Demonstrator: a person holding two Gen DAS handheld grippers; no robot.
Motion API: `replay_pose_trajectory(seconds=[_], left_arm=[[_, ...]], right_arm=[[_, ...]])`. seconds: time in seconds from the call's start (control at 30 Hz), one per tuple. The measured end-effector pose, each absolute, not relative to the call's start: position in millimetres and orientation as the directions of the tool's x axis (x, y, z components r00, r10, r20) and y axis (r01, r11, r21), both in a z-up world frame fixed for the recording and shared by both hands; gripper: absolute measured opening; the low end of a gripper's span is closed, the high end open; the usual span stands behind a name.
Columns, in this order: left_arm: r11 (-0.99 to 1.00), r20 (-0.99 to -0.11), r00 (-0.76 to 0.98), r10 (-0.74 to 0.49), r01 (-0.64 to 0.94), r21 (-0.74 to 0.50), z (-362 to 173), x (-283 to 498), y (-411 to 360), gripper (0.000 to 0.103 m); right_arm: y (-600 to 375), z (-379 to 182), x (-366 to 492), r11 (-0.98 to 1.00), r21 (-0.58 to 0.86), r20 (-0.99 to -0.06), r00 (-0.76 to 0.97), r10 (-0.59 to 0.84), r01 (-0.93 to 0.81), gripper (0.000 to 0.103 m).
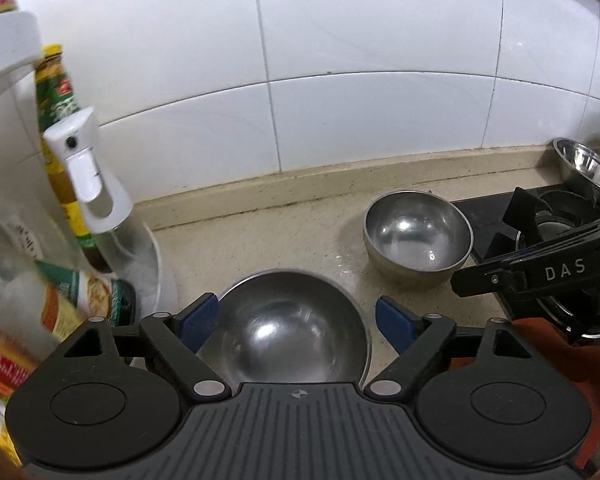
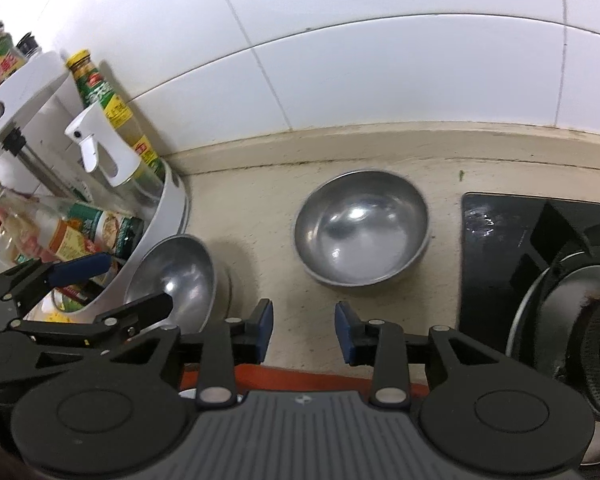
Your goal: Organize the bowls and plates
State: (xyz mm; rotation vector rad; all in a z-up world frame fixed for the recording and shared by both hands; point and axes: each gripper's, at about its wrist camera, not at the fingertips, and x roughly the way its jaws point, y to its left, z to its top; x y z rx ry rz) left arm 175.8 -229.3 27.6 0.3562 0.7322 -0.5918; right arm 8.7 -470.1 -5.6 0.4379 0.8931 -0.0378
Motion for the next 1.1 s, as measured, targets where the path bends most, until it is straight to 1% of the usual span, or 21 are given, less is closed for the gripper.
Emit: replay_pose_trajectory(seconds=[0.3,0.73,1.1], left_arm=[[0.747,-0.712,0.587,-0.385,0.652,0.133,24.8,189.6,-261.9,0.092],[0.714,-0.738,0.550,-0.390,0.687,0.135,9.4,217.1,-297.5,0.092],[0.706,-0.757,0.523,-0.391,0.698,0.118,-1.6,231.6,-314.0,0.093]], right_arm=[[-498.0,-11.5,13.1,0.895,0.354,-0.763,0.638,0.108,0.272,0.030],[-532.4,-24.2,31.3,0.871,0.351,-0.775,0.629,0.064,0.344,0.031],[-545.1,-39.1,47.5,0.864,0.352,-0.789,0.610,0.067,0.360,0.031]])
